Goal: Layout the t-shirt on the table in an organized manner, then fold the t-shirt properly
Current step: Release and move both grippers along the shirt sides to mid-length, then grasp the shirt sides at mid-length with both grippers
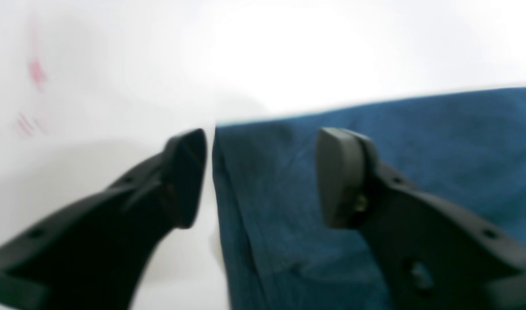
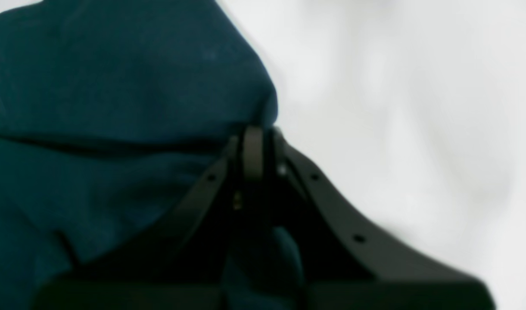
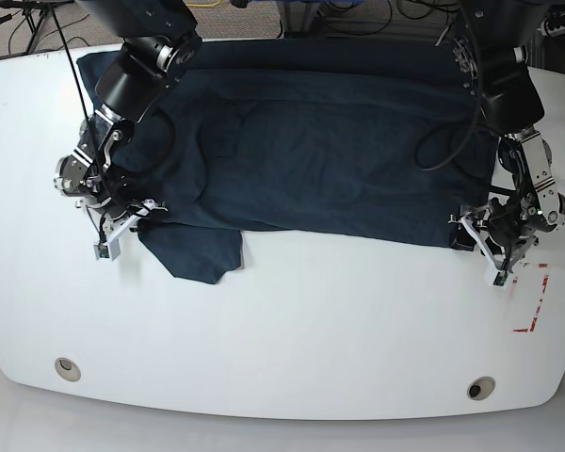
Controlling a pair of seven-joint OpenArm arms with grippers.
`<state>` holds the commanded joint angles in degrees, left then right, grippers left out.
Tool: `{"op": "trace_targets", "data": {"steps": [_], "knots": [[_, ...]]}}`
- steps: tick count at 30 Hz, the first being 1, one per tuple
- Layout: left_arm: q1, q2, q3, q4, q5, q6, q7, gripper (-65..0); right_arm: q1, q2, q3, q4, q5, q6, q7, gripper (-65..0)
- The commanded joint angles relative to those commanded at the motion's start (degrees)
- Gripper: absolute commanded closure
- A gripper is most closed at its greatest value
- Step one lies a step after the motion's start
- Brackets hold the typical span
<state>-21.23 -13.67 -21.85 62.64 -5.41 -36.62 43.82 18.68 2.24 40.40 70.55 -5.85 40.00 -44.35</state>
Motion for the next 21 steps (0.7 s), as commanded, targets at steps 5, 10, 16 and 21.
{"op": "trace_targets", "data": {"steps": [5,10,16,21], "knots": [[-1.05,-0.18,0.00,-3.78,0.00,0.26,-0.09,-44.7,0.00,0.00,0.00,0.00,-0.09,0.00,0.00,-1.9],[-0.88,-0.26,0.00,-4.22,0.09,0.26,-0.09,-44.7,0.00,0.00,0.00,0.00,0.09,0.00,0.00,-1.9],[-0.79,-0.18,1.76,-5.27,0.18,0.26,-0.09,-41.0,0.00,0.00,0.18,0.00,0.09,0.00,0.00,-1.9],[-0.79,-0.18,2.99,-6.59,0.09,0.35,-0.09,-13.6,0.00,0.00,0.26,0.00,0.18,0.00,0.00,-1.9]]}}
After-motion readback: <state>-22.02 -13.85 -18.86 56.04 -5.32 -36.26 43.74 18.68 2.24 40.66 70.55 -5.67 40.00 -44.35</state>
